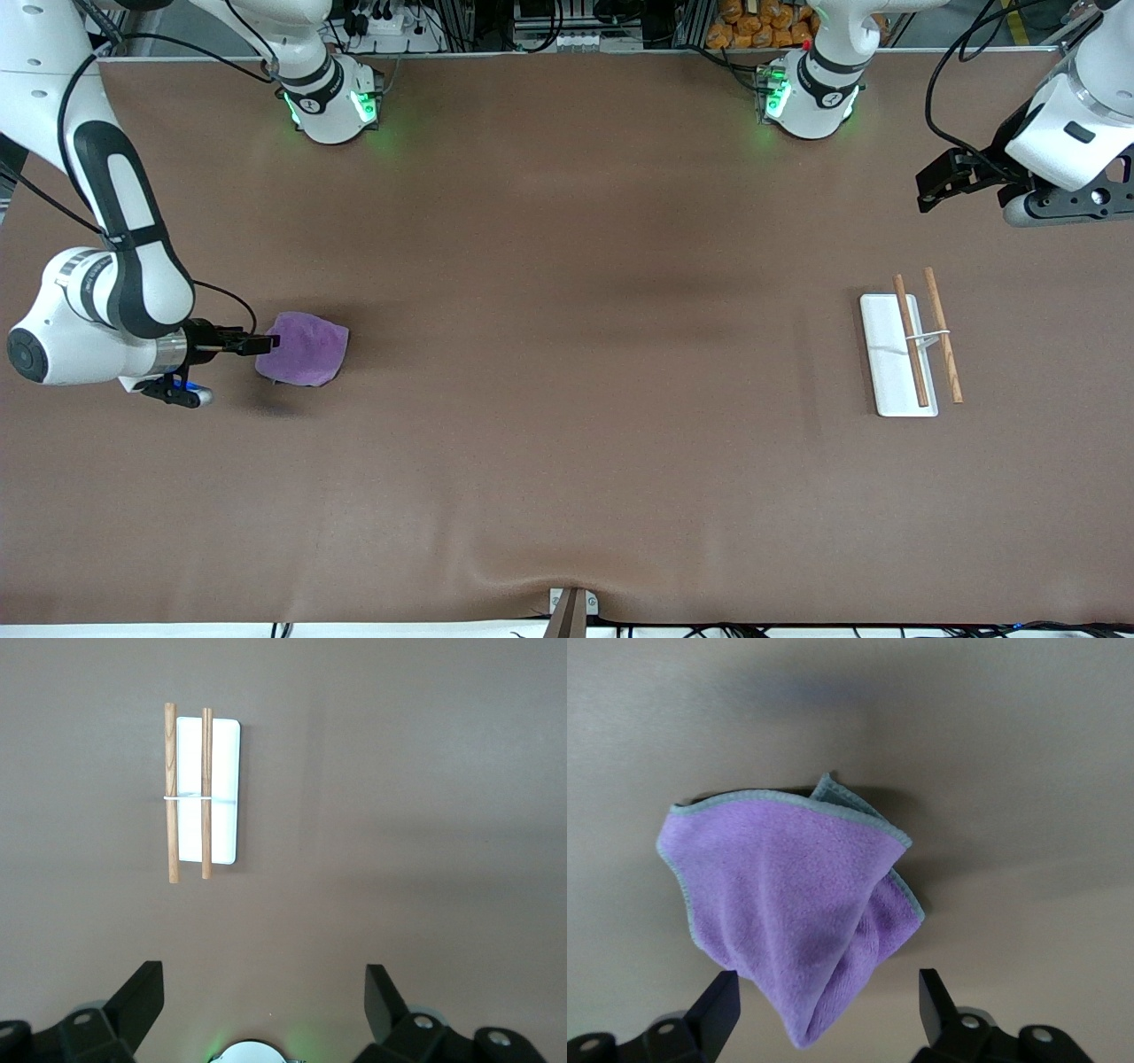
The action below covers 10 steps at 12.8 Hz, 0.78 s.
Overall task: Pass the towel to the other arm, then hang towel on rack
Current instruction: 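Grasp the purple towel with the right gripper and lift it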
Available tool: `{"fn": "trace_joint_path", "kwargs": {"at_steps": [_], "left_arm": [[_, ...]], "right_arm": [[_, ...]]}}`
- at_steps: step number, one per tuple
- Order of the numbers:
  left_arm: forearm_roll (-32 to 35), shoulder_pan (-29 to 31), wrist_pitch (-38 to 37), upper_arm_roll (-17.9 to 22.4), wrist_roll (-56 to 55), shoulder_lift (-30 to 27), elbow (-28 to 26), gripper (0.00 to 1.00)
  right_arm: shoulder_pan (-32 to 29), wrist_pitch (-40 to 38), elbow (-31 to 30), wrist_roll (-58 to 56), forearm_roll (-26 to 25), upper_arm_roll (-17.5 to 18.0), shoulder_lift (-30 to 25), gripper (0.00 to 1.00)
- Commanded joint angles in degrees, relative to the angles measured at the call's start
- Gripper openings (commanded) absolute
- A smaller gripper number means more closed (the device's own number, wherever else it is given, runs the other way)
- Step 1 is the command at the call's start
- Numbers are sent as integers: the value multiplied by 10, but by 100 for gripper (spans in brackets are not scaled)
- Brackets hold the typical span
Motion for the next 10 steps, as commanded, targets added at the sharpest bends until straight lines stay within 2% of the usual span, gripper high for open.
{"fn": "trace_joint_path", "kwargs": {"at_steps": [1,2,4,6,8,10], "left_arm": [[-8,1,-7,0,13,-2,2,100],[-8,1,-7,0,13,-2,2,100],[-8,1,-7,0,13,-2,2,100],[-8,1,-7,0,13,-2,2,100],[-8,1,-7,0,13,-2,1,100],[-8,1,-8,0,13,-2,1,100]], "right_arm": [[-6,5,-17,6,45,8,1,56],[-8,4,-18,6,54,8,8,47],[-8,4,-18,7,60,9,16,21],[-8,0,-17,7,61,9,15,0],[-5,-17,-13,14,61,11,10,0],[2,-50,5,71,62,14,9,0]]}}
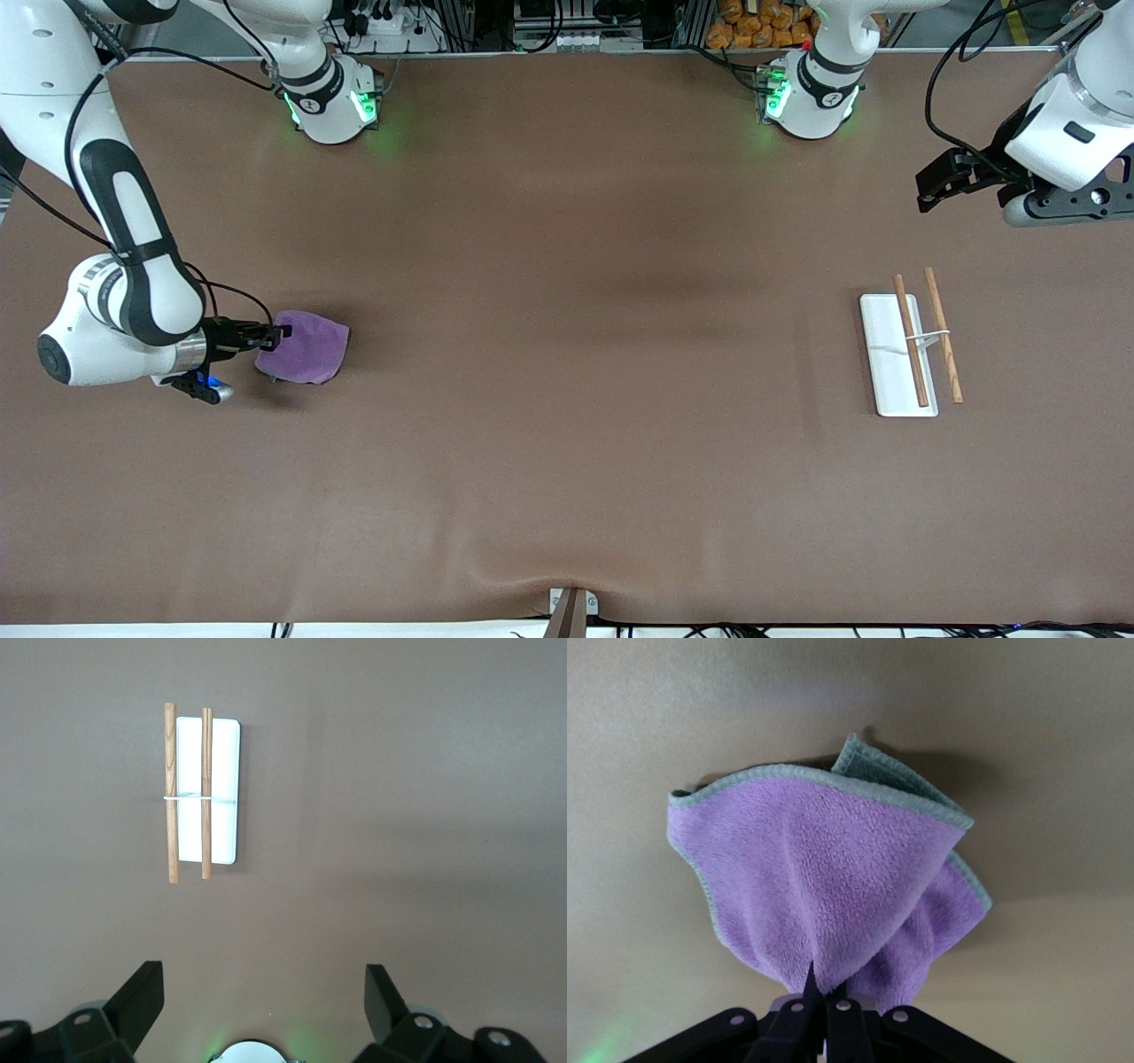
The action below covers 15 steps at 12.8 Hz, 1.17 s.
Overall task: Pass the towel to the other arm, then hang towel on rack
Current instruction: 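Grasp the purple towel with the right gripper and lift it, then carry the towel toward the middle while the left gripper reaches toward it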
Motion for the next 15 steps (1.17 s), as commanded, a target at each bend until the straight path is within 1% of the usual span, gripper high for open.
{"fn": "trace_joint_path", "kwargs": {"at_steps": [1,4,5,6,7,9,12,15], "left_arm": [[-8,1,-7,-1,13,-2,1,100],[-8,1,-7,-2,13,-6,3,100],[-9,2,-7,-2,13,-6,8,100],[-10,1,-7,-2,12,-6,8,100],[-10,1,-6,-2,12,-5,8,100],[-10,1,-5,-2,13,-5,8,100],[-10,2,-4,-2,13,-2,7,100],[-10,2,4,-2,12,3,6,100]], "right_arm": [[17,-54,28,74,9,7,-12,0],[51,-98,46,160,10,10,-35,0],[57,-110,49,187,26,15,-42,0],[61,-124,56,207,53,17,-49,0],[68,-145,72,225,72,17,-50,0],[77,-177,104,268,87,18,-50,0],[100,-202,138,344,141,19,-53,0],[162,-198,185,463,149,19,-54,0]]}}
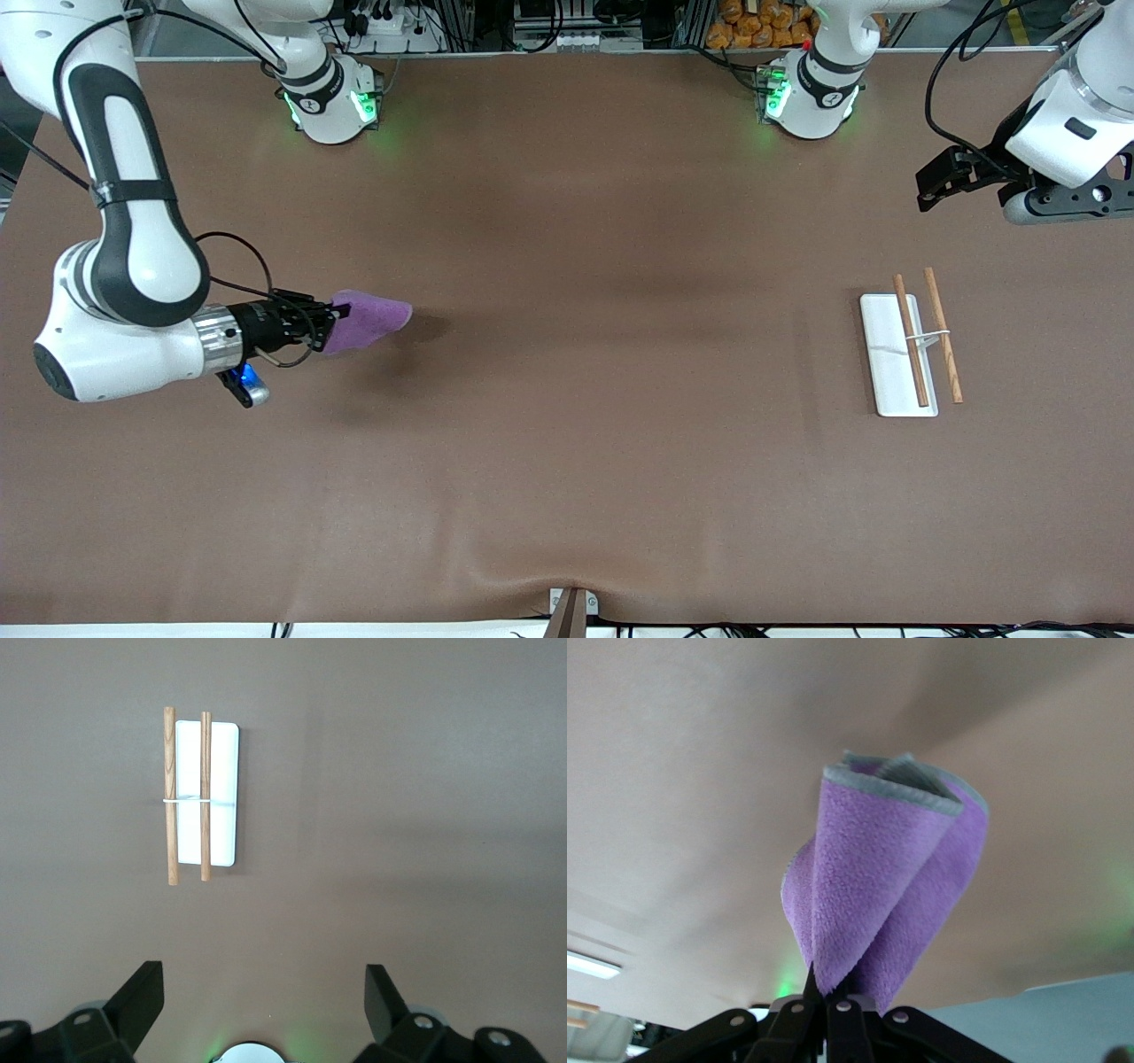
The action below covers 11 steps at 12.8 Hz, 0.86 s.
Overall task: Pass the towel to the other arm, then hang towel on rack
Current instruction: 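Carry the towel toward the middle while the left gripper reaches toward it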
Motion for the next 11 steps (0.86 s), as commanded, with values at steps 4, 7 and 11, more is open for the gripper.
{"fn": "trace_joint_path", "kwargs": {"at_steps": [4,7,11], "left_arm": [[-31,-1,20,0,1,21,3,100],[-47,-3,38,0,0,44,4,100],[-91,-10,72,-3,-53,77,5,100]], "right_arm": [[104,0,81,165,12,-5,-4,0],[144,31,107,243,16,-5,-2,0],[195,106,134,342,32,-5,4,0]]}}
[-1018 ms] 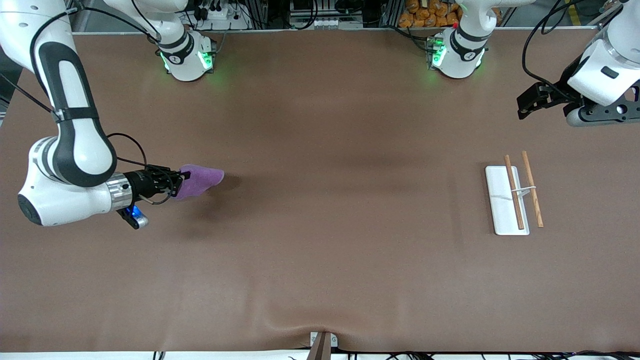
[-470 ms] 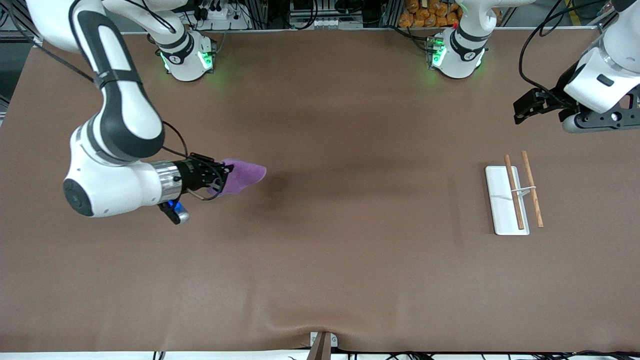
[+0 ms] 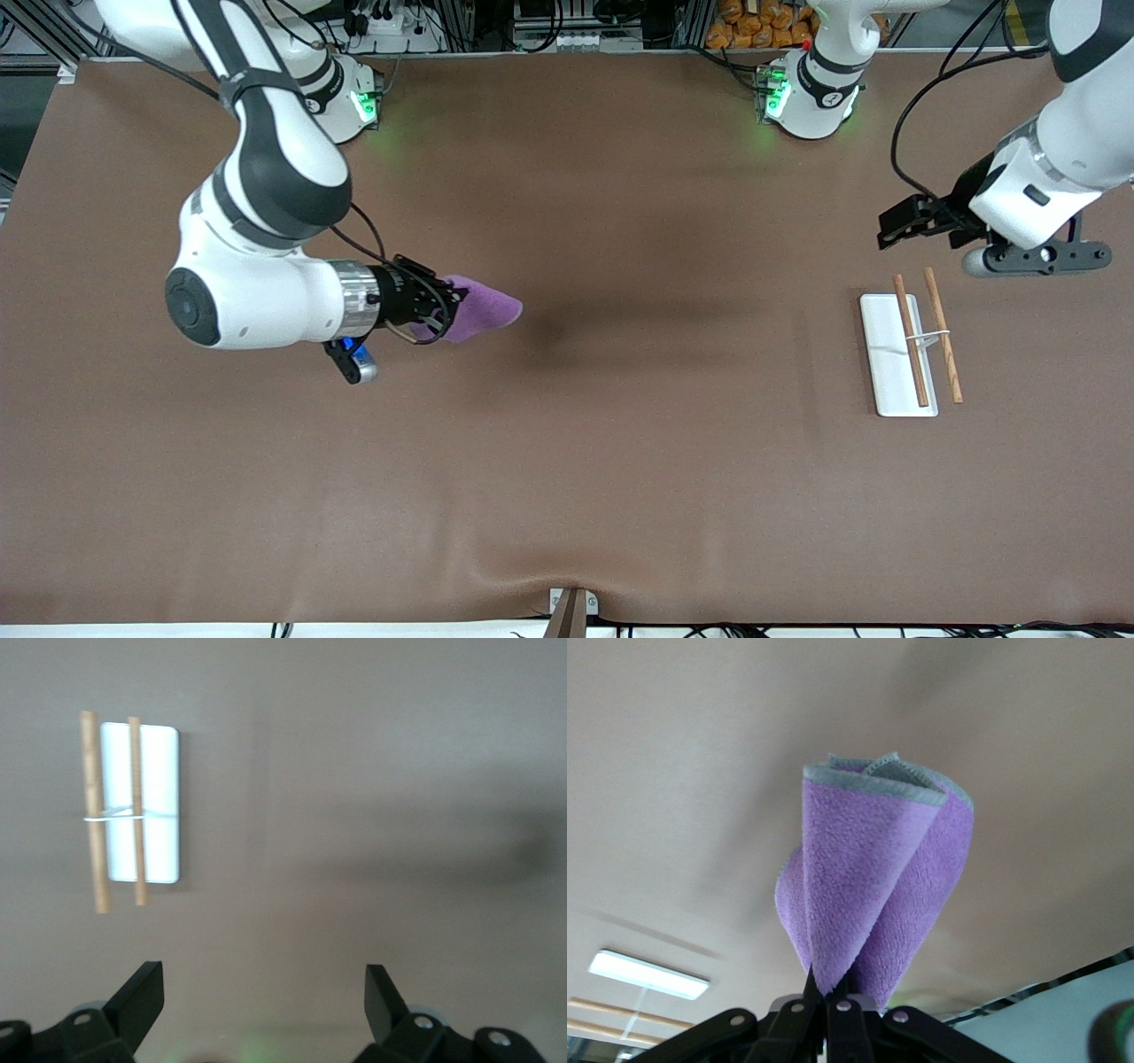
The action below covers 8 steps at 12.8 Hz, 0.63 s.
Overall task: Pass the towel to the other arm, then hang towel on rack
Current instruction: 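Carry the towel toward the middle while the left gripper reaches toward it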
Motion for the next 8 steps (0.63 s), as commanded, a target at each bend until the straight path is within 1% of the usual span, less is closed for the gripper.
{"fn": "trace_joint_path", "kwargs": {"at_steps": [1,5,7,8], "left_arm": [[-22,-14,21,-6,-62,18,7,100],[-21,-61,66,-10,-217,54,7,100],[-21,-87,99,-10,-298,76,8,100],[-21,-95,116,-10,-329,84,8,100]], "right_arm": [[36,51,26,74,20,-6,7,0],[105,172,59,157,31,-6,27,0],[143,235,60,179,30,-9,34,0],[151,274,63,204,30,-8,38,0]]}}
